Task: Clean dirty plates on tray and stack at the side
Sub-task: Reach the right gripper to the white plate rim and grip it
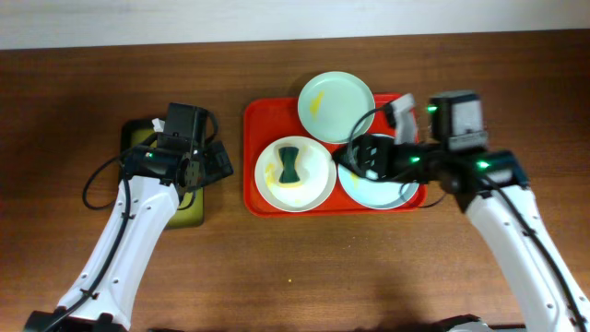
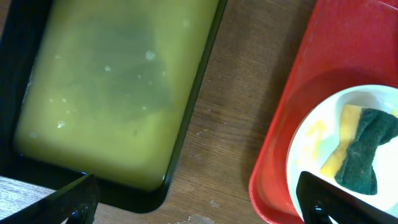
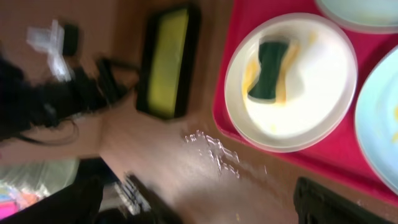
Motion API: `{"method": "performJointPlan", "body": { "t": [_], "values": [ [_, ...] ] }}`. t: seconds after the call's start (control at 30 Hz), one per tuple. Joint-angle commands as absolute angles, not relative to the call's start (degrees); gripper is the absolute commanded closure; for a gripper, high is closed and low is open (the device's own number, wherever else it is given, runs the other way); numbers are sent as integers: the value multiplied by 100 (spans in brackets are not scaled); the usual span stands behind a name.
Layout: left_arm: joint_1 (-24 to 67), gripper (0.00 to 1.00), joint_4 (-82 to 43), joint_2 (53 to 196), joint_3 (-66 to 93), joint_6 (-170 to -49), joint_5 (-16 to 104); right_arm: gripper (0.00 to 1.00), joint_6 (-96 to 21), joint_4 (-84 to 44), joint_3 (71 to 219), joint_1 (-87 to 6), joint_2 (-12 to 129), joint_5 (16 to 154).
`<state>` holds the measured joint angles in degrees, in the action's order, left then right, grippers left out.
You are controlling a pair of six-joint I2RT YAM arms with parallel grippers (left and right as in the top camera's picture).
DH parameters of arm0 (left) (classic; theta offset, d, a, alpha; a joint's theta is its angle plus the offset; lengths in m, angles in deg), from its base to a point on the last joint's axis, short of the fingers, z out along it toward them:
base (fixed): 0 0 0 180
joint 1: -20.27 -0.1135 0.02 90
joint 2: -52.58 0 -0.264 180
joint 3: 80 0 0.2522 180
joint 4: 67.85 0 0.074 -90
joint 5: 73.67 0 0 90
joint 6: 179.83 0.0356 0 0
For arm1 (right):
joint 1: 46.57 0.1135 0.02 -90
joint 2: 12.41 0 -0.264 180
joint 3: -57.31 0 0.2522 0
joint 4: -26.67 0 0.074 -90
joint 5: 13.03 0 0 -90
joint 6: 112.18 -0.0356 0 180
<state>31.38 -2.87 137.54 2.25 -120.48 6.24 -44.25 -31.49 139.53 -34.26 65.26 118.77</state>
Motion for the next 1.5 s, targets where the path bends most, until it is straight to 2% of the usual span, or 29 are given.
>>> {"method": "performJointPlan", "body": {
  "t": [0.0,0.07,0.2,0.43,0.47,0.5,0.53,0.87,1.1,1.47],
  "values": [
    [3112,1,-285,13754,203,-12000,568,2,-4213,-3982,14867,-2739,6841,10572],
    [3112,1,-302,13754,203,-12000,611,2,-4213,-4688,15516,-2501,7313,9938],
    [3112,1,-278,13754,203,-12000,609,1,-4213,-4603,15846,-2333,7942,8950],
    [3112,1,-280,13754,203,-12000,648,2,-4206,-4338,15835,-2333,9186,8778],
    [3112,1,-280,13754,203,-12000,651,26,-4209,-4262,15835,-2333,9328,8780],
    [3112,1,-280,13754,203,-12000,648,39,-4209,-4168,15835,-2333,9496,8778],
    [3112,1,-280,13754,203,-12000,648,43,-4209,-4074,15835,-2335,9634,8764],
    [3112,1,-280,13754,203,-12000,648,41,-3586,-3197,15835,-2335,9936,8006],
    [3112,1,-278,13754,203,-12000,651,43,-3590,-3051,15835,-2333,10508,8187],
    [3112,1,-280,13754,203,-12000,651,45,-3330,-2793,15835,-2329,10530,8491]
  ]
}}
